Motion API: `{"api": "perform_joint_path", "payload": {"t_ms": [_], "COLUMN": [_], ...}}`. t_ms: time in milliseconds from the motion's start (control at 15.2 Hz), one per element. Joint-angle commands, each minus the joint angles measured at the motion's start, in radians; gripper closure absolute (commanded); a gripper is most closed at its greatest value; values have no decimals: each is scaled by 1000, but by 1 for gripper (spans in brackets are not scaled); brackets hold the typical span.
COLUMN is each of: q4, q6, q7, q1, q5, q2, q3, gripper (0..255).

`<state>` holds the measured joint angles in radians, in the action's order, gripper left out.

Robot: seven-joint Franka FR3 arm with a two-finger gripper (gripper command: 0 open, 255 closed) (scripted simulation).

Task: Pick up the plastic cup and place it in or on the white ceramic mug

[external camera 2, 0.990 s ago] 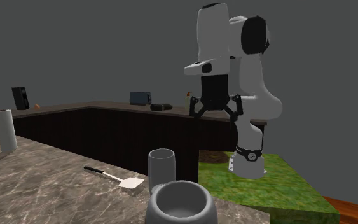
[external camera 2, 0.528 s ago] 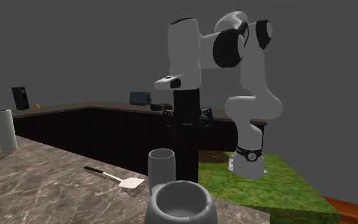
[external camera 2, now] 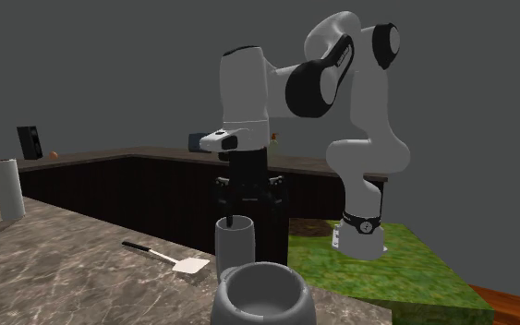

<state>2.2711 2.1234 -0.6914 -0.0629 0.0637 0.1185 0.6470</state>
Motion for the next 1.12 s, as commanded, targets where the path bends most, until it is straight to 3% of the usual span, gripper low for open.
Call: {"api": "perform_joint_path", "payload": {"t_ms": [0, 132, 660, 726, 1056], "q4": [15, 34, 34, 34, 35], "q6": [29, 65, 65, 65, 65], "q7": [-10, -20, -21, -21, -20], "q1": [0, 1, 1, 1, 1], "q5": [-9, -23, -23, -23, -22], "q2": [-16, -37, -37, -37, -36], "q3": [5, 8, 8, 8, 8], "gripper": [0, 0, 0, 255, 255]}}
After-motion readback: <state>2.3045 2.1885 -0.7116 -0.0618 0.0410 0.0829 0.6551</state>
